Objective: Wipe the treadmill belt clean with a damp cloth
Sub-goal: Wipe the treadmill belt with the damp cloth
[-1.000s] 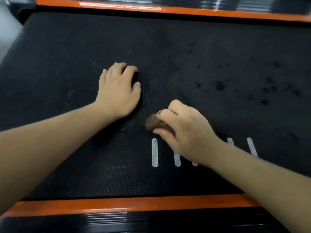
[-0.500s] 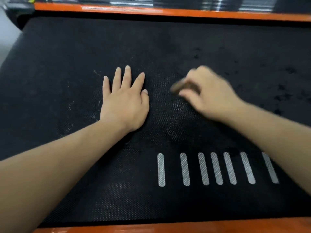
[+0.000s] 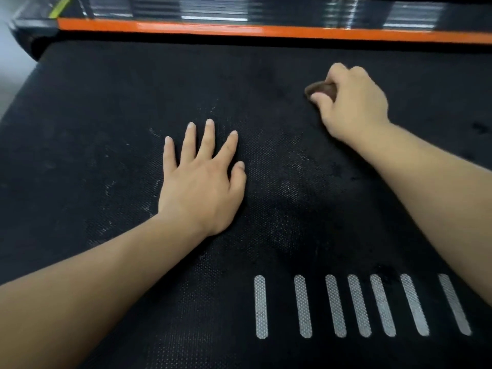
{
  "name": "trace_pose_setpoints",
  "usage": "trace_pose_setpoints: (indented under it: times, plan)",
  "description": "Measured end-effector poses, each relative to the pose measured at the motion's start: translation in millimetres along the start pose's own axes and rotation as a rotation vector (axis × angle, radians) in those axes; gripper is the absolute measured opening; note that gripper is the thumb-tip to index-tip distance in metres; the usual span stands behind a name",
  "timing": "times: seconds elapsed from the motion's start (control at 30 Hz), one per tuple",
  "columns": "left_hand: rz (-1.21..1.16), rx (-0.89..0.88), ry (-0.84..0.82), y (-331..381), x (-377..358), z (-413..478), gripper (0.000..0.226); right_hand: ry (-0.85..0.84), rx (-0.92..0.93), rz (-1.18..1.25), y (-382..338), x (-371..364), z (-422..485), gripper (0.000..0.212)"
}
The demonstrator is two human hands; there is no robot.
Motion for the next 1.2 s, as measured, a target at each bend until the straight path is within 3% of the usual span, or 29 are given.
trace_pose_setpoints:
  times: [0.13,0.2,0.37,0.57,0.6,0.73,0.9,0.97,1.07,1.13,1.2]
  plan:
    - [0.013,-0.002,-0.011,0,-1,1,0.068,-0.088,0.322,0.148,-58,-3,-51,0.027]
    - [0.013,0.0,-0.013,0,0,0,0.068,-0.074,0.391,0.097,-55,-1,-44,0.027]
    - [0.003,0.0,-0.006,0,0,1,0.068,-0.044,-0.055,0.007,-1,-10,39,0.033]
    - [0.021,0.004,-0.01,0,0,1,0.069,-0.106,0.345,0.143,-57,-9,-21,0.028]
    - [0.021,0.001,-0.012,0,0,1,0.068,-0.073,0.311,0.101,-48,-8,-5,0.03]
    - [0.013,-0.009,-0.013,2,-1,1,0.068,-0.037,-0.117,0.01,-5,-13,61,0.036]
    - [0.008,-0.01,-0.005,1,1,0,0.068,-0.087,0.28,0.159,-76,-23,36,0.031]
    - [0.0,-0.019,-0.008,2,0,0,0.068,-0.062,0.214,0.08,-55,-21,63,0.032]
    - [-0.003,-0.024,0.002,2,-1,0,0.067,-0.021,-0.126,-0.026,-5,-21,104,0.034]
    - [0.001,-0.024,0.005,1,-1,1,0.067,0.014,-0.1,-0.016,-23,-27,102,0.035]
    - [0.006,-0.021,0.003,1,0,0,0.068,0.008,0.079,0.087,-56,-32,86,0.036]
Point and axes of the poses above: each hand's wrist, its own z-axis towards the middle knuckle, its own x-axis out of the back of the hand, y = z × x, the point moved 8 cm from there along z, towards the middle knuckle, and after that the axes turned 13 degrees about -z, right-handed, at the moved point
